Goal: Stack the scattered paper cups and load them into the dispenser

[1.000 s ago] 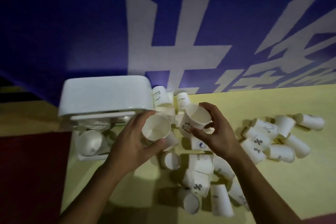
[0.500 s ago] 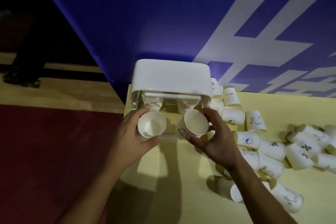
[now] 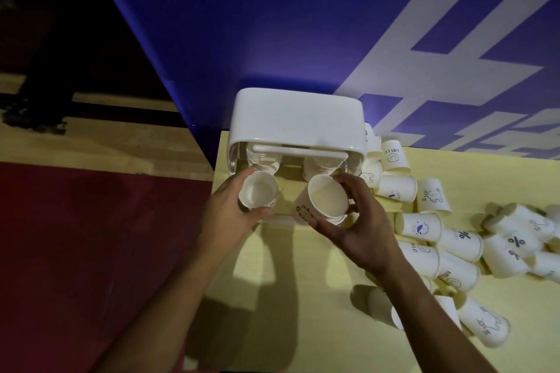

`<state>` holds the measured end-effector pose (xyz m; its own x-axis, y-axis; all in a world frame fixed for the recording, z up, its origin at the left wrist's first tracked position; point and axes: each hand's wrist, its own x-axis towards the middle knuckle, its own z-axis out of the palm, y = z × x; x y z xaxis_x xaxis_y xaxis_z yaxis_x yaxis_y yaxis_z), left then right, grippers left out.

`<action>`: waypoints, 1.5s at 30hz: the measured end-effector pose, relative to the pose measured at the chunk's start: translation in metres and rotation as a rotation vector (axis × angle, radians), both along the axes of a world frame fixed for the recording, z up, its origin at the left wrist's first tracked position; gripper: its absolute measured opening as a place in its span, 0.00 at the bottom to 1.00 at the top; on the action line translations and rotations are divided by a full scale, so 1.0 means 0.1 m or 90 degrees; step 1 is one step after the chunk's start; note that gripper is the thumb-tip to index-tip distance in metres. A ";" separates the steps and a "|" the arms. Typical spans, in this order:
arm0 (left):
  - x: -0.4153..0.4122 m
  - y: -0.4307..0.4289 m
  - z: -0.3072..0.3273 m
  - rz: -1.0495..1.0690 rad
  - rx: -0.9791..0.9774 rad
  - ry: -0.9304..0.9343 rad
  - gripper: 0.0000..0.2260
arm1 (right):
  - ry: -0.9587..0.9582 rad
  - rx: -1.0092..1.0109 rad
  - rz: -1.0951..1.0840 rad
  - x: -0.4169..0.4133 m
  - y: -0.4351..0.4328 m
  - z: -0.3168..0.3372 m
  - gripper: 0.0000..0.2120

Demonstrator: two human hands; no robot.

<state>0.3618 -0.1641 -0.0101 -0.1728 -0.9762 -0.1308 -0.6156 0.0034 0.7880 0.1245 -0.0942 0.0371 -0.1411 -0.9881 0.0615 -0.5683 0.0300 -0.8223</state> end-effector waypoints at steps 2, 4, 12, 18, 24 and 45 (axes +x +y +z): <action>-0.03 -0.01 -0.06 -0.005 0.029 -0.003 0.36 | 0.004 0.004 -0.001 0.01 0.01 -0.03 0.31; -0.05 -0.01 -0.09 -0.007 0.047 -0.010 0.36 | 0.007 0.008 -0.004 0.03 0.02 -0.06 0.32; -0.11 -0.01 -0.13 0.022 0.066 -0.050 0.40 | -0.009 -0.017 -0.044 0.26 -0.04 -0.17 0.34; 0.03 0.04 -0.12 -0.021 0.078 0.004 0.47 | -0.020 -0.049 -0.033 0.58 -0.30 -0.12 0.34; 0.22 0.12 -0.04 0.048 0.075 0.146 0.27 | 0.053 -0.035 -0.011 0.78 -0.38 -0.29 0.36; 0.07 -0.02 -0.23 0.024 0.076 0.072 0.17 | 0.089 0.082 0.025 0.80 -0.40 -0.67 0.34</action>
<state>0.3684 -0.1662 -0.0335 -0.1568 -0.9611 -0.2275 -0.5210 -0.1152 0.8457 0.2050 -0.1339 -0.0297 -0.1017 -0.9936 -0.0499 -0.6791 0.1060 -0.7264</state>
